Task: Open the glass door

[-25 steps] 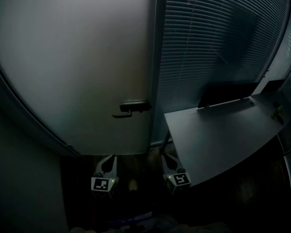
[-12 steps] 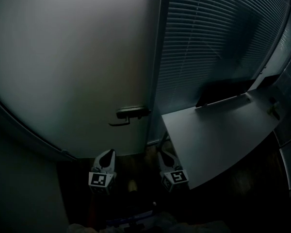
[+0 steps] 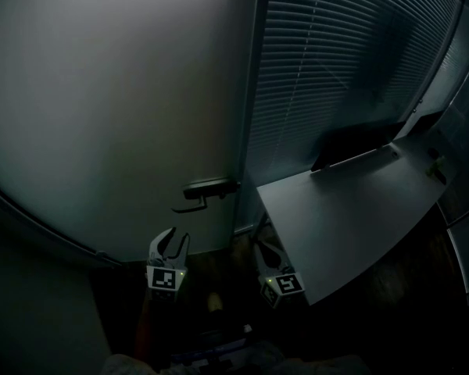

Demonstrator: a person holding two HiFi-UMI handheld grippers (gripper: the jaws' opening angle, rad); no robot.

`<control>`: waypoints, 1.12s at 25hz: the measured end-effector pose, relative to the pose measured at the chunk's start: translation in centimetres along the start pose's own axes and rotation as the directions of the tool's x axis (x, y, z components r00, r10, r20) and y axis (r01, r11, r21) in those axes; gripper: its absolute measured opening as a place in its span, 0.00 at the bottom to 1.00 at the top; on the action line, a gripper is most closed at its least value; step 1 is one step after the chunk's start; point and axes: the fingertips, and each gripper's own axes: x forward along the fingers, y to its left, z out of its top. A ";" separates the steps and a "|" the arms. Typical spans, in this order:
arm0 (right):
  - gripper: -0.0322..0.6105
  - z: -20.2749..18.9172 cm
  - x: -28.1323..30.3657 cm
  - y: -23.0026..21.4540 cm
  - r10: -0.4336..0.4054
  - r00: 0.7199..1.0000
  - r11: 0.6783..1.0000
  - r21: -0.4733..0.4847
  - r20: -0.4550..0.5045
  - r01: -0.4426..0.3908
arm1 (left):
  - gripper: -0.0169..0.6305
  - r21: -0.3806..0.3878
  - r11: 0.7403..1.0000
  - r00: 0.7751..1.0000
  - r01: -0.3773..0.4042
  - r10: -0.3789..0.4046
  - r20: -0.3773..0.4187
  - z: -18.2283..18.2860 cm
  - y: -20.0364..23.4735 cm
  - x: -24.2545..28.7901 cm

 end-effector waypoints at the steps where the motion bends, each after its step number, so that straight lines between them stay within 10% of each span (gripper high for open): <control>1: 0.05 0.1 0.1 0.0 -0.001 1.000 1.000 0.004 0.002 0.001 | 0.26 0.045 0.999 1.000 -0.005 0.005 0.001 0.2 0.2 0.3; 7: 0.05 -0.9 0.9 -0.5 -0.021 1.000 1.000 0.021 0.004 0.021 | 0.30 0.241 0.970 1.000 0.013 -0.010 -0.014 -0.8 0.8 2.7; 28: 0.05 -1.3 1.9 -2.6 -0.118 0.993 0.990 0.077 0.010 0.117 | 0.45 0.567 0.807 0.982 0.164 -0.079 -0.173 -3.7 2.0 9.1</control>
